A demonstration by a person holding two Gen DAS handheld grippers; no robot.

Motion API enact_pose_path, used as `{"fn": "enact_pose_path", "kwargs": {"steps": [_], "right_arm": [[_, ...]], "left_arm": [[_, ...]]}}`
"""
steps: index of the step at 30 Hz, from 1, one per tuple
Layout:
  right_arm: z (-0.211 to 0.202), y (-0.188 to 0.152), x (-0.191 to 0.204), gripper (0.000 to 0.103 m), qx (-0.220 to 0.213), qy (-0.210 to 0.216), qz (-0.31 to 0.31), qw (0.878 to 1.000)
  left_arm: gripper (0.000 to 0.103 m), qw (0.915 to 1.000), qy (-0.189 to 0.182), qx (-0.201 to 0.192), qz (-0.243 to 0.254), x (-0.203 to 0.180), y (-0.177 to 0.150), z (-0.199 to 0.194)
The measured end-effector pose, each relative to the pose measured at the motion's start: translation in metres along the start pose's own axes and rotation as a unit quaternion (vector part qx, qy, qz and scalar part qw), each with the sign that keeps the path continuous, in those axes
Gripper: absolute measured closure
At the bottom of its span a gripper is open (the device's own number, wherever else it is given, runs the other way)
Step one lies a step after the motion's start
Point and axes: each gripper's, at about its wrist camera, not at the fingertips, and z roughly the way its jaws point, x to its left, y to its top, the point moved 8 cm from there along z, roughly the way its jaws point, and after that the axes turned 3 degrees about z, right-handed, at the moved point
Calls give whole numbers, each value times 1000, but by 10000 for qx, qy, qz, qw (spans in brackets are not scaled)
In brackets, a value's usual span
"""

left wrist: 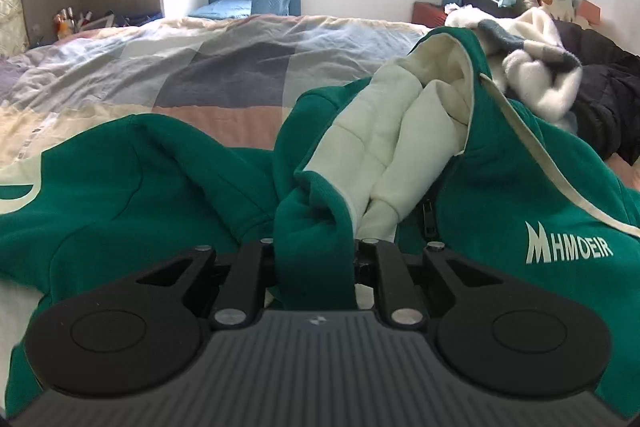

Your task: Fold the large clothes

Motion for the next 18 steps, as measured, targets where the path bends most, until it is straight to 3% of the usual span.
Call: {"fn": "enact_pose_path", "kwargs": {"steps": [9, 13, 18], "right_arm": [[-6, -6, 10, 18, -70, 55, -348, 9994], [-11, -4, 11, 18, -162, 95, -349, 9992], [-15, -4, 11, 18, -166, 119, -287, 9994]], "left_arm": [[75, 9990, -201, 70, -404, -11, 4, -37], [55, 9997, -141, 86, -167, -26, 0, -68], [52, 9997, -215, -103, 97, -45, -13, -103]]}}
